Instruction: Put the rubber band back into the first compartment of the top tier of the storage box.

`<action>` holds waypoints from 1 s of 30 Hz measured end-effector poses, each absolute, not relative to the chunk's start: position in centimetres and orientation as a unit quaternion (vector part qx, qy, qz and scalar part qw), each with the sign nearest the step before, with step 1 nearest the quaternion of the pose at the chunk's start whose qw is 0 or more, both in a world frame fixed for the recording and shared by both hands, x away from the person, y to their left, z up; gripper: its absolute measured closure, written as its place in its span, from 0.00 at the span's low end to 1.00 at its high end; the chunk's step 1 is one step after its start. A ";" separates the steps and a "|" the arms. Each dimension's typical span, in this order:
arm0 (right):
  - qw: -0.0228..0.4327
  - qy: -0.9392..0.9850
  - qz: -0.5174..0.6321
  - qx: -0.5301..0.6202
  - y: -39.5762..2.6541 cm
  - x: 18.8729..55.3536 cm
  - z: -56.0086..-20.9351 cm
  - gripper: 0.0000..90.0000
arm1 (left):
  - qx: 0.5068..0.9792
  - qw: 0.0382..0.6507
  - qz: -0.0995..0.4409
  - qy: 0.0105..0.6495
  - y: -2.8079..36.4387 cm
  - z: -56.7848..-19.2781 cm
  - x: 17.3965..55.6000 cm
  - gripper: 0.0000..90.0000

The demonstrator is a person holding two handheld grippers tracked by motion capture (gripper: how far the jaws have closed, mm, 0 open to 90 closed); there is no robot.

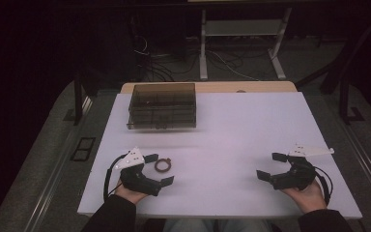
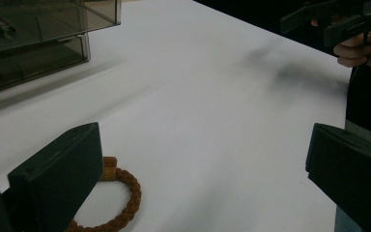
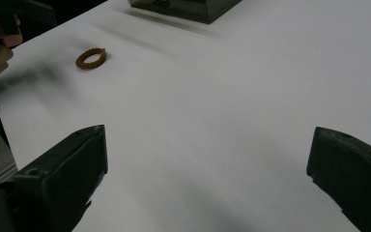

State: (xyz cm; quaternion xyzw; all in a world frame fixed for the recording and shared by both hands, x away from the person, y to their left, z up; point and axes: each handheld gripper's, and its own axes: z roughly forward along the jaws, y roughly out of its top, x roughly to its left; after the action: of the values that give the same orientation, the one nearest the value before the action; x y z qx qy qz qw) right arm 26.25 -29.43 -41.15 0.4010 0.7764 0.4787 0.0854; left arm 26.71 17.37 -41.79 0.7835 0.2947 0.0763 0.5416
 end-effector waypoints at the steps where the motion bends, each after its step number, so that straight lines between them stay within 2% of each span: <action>1: 0.084 0.777 0.478 0.402 -29.4 26.2 -41.1 0.01 | 0.783 0.542 0.077 0.295 17.4 -41.8 26.7 0.00; 13: 0.075 0.786 0.471 0.393 -29.1 26.1 -41.4 0.01 | 0.785 0.540 0.069 0.295 17.3 -41.8 26.8 0.00; 30: 0.073 0.793 0.459 0.394 -29.0 26.0 -41.6 0.01 | 0.817 0.507 0.051 0.270 16.2 -41.4 26.8 0.00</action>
State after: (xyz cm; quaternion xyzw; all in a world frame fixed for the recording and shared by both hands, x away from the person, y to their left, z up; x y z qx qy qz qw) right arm 25.96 -29.01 -41.60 0.3936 0.7929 0.4593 0.0732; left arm 26.80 16.21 -41.40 0.8172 0.2700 0.0506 0.5067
